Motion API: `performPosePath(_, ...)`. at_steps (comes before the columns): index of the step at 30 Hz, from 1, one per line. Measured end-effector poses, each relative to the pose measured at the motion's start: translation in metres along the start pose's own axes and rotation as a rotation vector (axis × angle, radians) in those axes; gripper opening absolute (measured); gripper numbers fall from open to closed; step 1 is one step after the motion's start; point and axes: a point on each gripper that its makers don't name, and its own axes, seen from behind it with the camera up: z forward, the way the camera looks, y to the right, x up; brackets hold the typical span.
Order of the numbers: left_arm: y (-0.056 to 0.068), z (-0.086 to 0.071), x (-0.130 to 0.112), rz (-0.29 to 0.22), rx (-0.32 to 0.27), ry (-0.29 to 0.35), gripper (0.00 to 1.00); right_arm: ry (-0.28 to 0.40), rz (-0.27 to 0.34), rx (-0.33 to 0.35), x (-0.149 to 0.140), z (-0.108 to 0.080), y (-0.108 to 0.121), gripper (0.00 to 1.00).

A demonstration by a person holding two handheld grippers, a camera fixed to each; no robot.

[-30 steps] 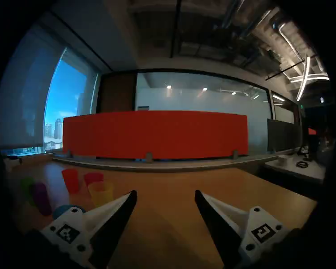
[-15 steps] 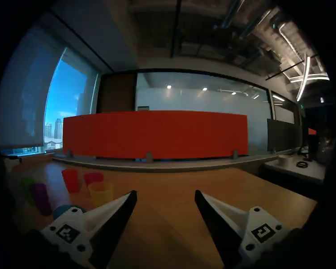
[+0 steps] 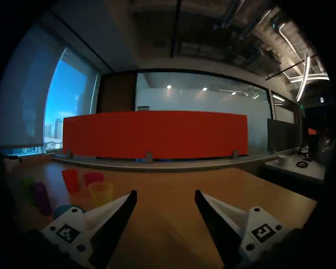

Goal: Pour water

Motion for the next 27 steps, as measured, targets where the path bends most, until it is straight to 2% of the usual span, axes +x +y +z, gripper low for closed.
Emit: performPosePath(27,0.0020,-0.0011,-0.0020,-0.003,0.000,0.000,0.98,0.000,0.000,0.000,0.0000,-0.0001,0.0000,1.00)
